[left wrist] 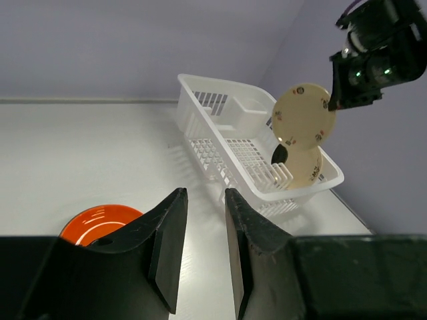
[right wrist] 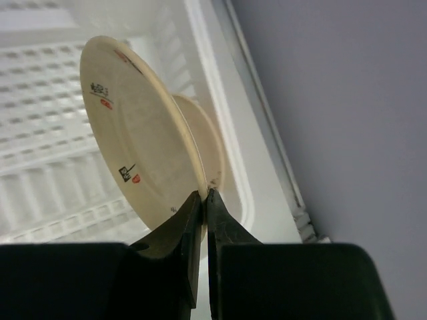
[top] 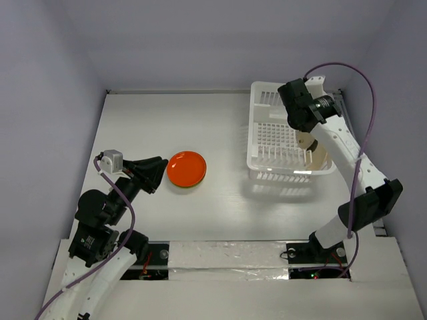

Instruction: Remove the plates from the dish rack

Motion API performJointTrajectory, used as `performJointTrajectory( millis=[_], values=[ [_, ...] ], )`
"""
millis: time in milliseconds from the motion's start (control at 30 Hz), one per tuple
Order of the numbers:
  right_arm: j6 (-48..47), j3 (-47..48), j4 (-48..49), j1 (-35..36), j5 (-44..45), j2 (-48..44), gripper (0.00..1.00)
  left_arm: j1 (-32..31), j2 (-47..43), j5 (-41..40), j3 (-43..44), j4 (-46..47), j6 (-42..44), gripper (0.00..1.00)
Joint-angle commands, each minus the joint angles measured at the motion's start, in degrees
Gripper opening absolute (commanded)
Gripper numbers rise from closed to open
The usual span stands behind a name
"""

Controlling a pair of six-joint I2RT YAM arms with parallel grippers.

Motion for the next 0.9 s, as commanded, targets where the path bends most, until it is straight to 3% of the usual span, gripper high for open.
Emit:
performJointTrajectory(
  millis=[0,233,500,867],
  values=[
    [-0.3,9.0,0.8,6.6,-2.9,-4.8,0.0,-0.3,0.5,0.2,2.4,2.2,0.5,0.26],
    [1.8,5.2,18.4,19.6,-26.0,-1.6,0.0,-0.3,1.5,-1.3,2.4,1.8,0.4,0.26],
    [7.7,-3.5,41.4,24.2,-47.6,7.2,0.0,-0.3,2.1,-3.0,2.4,1.2,0.4,0.38],
    [14.1,-9.7,52.2,25.2,-54.6,17.6,0.0,-0.3,2.1,-2.4,2.4,1.2,0.4,0.39]
  ],
)
